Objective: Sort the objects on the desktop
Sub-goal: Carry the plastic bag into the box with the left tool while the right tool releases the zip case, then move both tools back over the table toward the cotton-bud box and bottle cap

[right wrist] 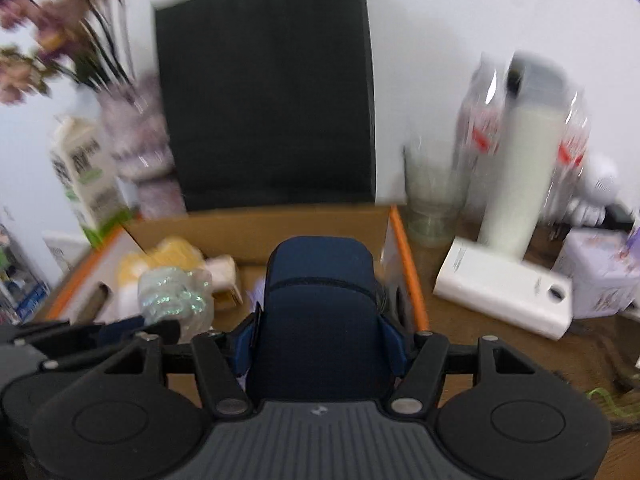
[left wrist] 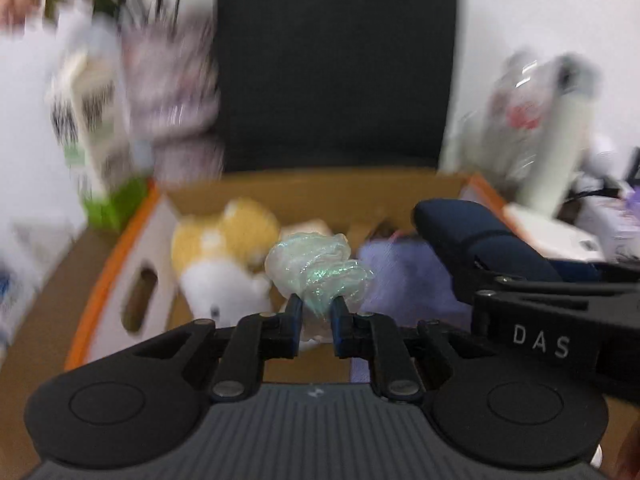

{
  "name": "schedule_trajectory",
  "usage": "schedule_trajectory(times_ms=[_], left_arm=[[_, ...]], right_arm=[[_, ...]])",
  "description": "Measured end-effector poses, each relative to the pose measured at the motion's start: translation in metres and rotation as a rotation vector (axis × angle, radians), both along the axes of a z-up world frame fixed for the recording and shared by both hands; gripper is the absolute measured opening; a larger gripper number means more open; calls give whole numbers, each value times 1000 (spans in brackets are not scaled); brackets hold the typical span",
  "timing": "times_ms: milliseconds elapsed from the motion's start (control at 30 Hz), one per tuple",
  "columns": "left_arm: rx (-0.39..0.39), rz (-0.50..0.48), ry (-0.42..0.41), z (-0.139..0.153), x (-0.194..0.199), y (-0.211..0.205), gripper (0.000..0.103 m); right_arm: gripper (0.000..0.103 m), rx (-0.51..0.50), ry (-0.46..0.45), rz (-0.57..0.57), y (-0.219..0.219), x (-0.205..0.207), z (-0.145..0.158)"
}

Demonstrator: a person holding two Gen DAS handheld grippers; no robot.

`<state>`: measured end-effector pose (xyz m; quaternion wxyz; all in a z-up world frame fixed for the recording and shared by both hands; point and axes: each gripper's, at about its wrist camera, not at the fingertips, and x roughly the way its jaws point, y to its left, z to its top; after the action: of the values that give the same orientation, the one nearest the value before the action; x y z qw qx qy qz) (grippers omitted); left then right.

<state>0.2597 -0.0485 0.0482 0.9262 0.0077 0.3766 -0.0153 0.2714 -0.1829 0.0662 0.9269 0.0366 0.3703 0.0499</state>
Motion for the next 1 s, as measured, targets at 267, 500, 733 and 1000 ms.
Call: schedule_trajectory(times_ms=[267, 500, 733, 1000], left_arm=[[-36, -13, 95, -36, 9, 8, 34], [-72, -29, 69, -18, -13, 17, 67], [-89, -38, -23, 18, -65, 12, 93], [-59, -55, -178, 24, -176, 0, 102]], right_arm=[[66, -91, 89, -11, 19, 20, -34], [83, -10, 70, -18, 10, 3, -11], [83, 19, -49, -3, 2, -47, 20], [91, -24, -223, 29, -6, -158, 26]])
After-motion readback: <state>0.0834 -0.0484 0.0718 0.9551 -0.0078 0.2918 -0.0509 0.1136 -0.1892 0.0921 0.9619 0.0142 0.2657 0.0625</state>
